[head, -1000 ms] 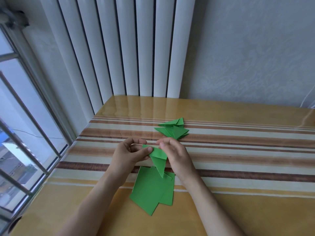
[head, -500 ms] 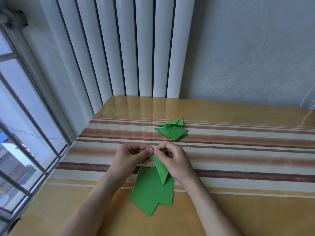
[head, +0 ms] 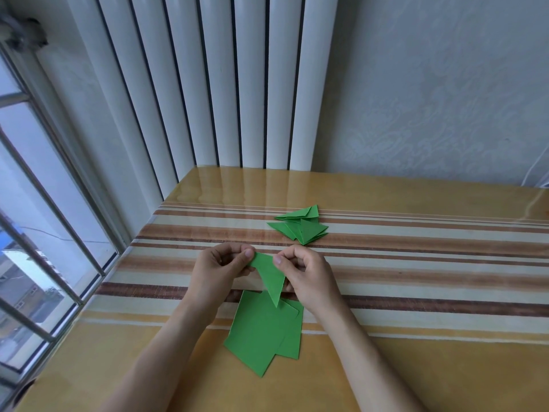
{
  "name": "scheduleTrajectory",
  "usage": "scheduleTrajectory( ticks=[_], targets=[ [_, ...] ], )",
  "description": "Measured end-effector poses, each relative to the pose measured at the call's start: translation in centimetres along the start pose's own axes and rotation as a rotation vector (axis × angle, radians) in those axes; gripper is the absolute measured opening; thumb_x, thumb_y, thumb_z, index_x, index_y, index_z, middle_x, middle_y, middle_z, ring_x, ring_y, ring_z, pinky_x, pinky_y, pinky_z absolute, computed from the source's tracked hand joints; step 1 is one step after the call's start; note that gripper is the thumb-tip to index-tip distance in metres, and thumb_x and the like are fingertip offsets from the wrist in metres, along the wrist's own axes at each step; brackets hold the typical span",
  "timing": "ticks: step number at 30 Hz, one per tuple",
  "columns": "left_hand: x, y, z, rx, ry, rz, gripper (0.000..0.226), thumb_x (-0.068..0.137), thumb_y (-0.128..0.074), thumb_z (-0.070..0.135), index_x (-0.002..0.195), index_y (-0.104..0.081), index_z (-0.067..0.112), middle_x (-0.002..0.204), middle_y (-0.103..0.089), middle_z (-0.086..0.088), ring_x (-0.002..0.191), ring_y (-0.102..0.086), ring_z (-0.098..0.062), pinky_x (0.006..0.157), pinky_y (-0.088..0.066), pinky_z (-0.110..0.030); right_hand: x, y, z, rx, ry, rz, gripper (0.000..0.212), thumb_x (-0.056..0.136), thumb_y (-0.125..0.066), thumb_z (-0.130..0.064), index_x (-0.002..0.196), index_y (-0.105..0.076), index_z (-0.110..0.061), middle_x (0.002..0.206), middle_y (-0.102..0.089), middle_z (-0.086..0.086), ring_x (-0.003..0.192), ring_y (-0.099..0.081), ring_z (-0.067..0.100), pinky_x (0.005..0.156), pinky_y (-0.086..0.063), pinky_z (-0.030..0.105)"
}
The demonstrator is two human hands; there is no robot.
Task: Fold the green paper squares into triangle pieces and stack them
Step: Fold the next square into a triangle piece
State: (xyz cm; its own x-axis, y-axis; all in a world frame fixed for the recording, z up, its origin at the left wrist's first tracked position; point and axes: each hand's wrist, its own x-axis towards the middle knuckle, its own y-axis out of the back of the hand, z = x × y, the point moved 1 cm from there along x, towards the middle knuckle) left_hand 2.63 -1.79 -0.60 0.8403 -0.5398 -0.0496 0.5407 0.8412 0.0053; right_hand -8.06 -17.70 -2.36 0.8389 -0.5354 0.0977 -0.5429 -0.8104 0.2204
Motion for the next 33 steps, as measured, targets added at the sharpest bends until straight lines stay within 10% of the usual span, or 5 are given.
scheduleTrajectory(
  ticks=[7, 12, 26, 33],
  targets=[
    [0.0, 0.0, 0.0, -0.033, -0.024, -0.138, 0.017, 0.096, -0.066, 0.003, 0.112, -0.071, 0.006, 0.104, -0.076, -0.018, 0.09, -0.072, -0.022, 0.084, -0.061, -0.034, 0.1, 0.1, -0.1, -0.004, 0.014, -0.06, 0.008, 0.098, -0.071, -0.028, 0.094, -0.074, -0.022, 0.088, -0.074, -0.004, 0.081, -0.069, 0.011, 0.07, -0.056, 0.031],
    [-0.2, 0.1, 0.3, 0.047, -0.063, -0.028, 0.015, 0.089, -0.079, 0.01, 0.099, -0.067, 0.009, 0.088, -0.072, -0.009, 0.074, -0.068, -0.019, 0.056, -0.058, -0.031, 0.0, -0.2, -0.2, -0.048, 0.066, -0.052, 0.006, 0.098, -0.071, -0.027, 0.093, -0.073, -0.024, 0.091, -0.073, -0.008, 0.089, -0.069, 0.01, 0.084, -0.056, 0.037],
    [-0.9, -0.6, 1.1, -0.095, 0.094, -0.038, 0.017, 0.088, -0.078, 0.017, 0.103, -0.077, 0.008, 0.082, -0.08, -0.005, 0.073, -0.076, -0.008, 0.045, -0.051, -0.019, -0.3, -0.4, -0.7, -0.084, 0.178, -0.068, 0.008, 0.098, -0.071, -0.028, 0.091, -0.072, -0.025, 0.089, -0.07, -0.009, 0.089, -0.067, 0.012, 0.083, -0.056, 0.043],
    [-0.3, -0.2, 0.8, -0.207, 0.089, -0.079, 0.03, 0.081, -0.079, 0.015, 0.105, -0.078, -0.002, 0.102, -0.079, -0.02, 0.097, -0.077, -0.03, 0.079, -0.064, -0.026, -0.1, -0.5, -0.6, -0.045, 0.17, -0.052, 0.012, 0.096, -0.071, -0.03, 0.087, -0.07, -0.023, 0.081, -0.068, -0.002, 0.077, -0.063, 0.014, 0.075, -0.053, 0.05]
  ],
)
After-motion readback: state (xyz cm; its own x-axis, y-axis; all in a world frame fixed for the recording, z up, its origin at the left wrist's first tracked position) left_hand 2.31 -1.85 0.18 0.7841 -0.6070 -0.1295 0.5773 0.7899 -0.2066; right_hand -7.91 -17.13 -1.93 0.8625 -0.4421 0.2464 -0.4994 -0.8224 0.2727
